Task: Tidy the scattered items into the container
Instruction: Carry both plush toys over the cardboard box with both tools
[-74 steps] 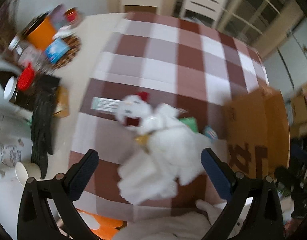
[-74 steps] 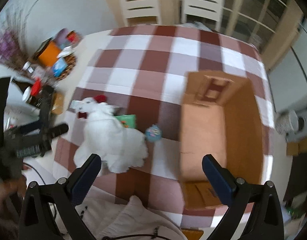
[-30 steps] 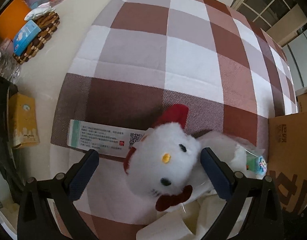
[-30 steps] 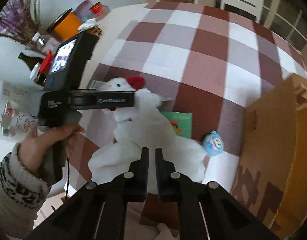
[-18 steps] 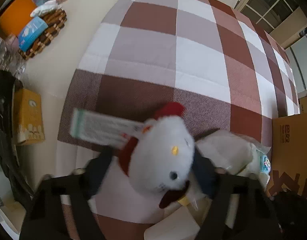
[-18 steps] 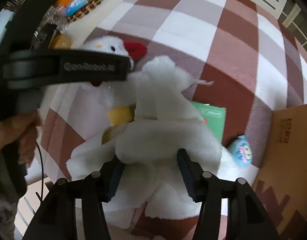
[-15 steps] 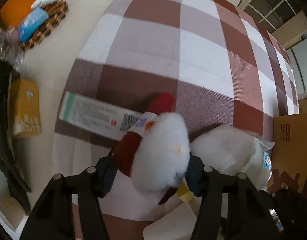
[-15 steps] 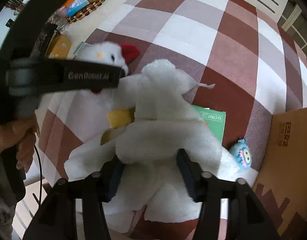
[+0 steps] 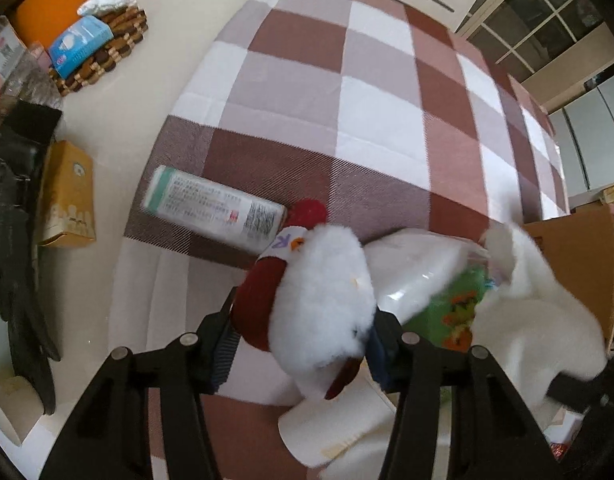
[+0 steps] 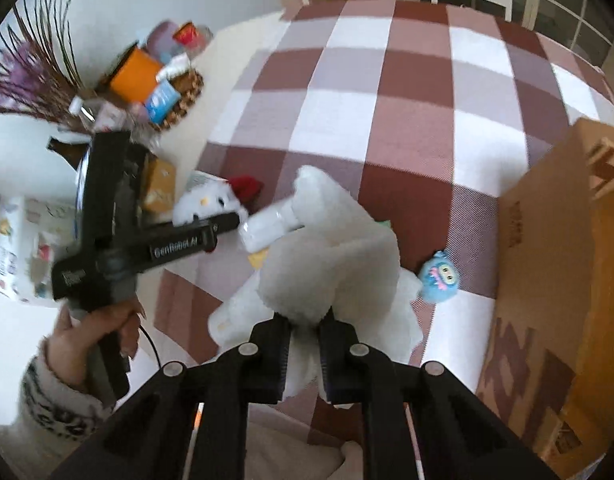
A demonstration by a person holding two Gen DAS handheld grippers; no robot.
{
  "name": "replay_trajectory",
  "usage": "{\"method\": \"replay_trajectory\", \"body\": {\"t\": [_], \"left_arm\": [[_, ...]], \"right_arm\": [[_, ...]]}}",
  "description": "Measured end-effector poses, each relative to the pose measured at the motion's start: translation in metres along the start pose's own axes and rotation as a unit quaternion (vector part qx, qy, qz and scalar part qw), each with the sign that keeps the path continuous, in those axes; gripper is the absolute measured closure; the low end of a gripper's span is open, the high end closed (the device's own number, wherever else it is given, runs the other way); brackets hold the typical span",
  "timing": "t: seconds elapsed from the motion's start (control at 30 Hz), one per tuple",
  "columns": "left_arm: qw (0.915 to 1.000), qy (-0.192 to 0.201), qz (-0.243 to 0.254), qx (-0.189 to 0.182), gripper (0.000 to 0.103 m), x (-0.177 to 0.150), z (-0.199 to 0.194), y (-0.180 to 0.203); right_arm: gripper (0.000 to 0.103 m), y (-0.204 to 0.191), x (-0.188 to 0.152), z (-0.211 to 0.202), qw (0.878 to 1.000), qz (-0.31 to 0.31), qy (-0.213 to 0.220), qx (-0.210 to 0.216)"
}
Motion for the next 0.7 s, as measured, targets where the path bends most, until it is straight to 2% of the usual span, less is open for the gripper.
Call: {"method": "replay_trajectory", "body": {"t": [0.2, 0.43, 0.53, 0.7], "left_arm": [[0.9998, 0.016, 0.004, -0.011, 0.049, -0.001, -0.037, 0.011], [0.9990, 0.027, 0.021, -0.029, 0.049, -0.001, -0.072, 0.047], [0.9984, 0.018, 0.031, -0.043, 0.049, -0.005, -0.085, 0.067], [0.9959, 0.022, 0.062, -0.062, 0.049, -0.006, -0.106, 0.100]], "right_arm": [[0.090, -0.004, 0.011, -0.026, 1.000, 0.005, 0.029, 0.006], [0.090, -0.007, 0.022, -0.060, 0.999, -0.002, 0.050, 0.016], [0.090, -0.005, 0.023, -0.074, 0.998, -0.005, 0.055, 0.020], [0.090, 0.002, 0.024, -0.095, 0.998, -0.005, 0.065, 0.024]]}}
Point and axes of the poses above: each gripper's, at about its wrist camera, not at the fingertips, and z roughly the way its jaws point, y to its right, x to its top, the point moved 9 cm from there along z, roughly the way its jaws point, and after that the axes turned 10 degrees about y, right-handed, at the moved point
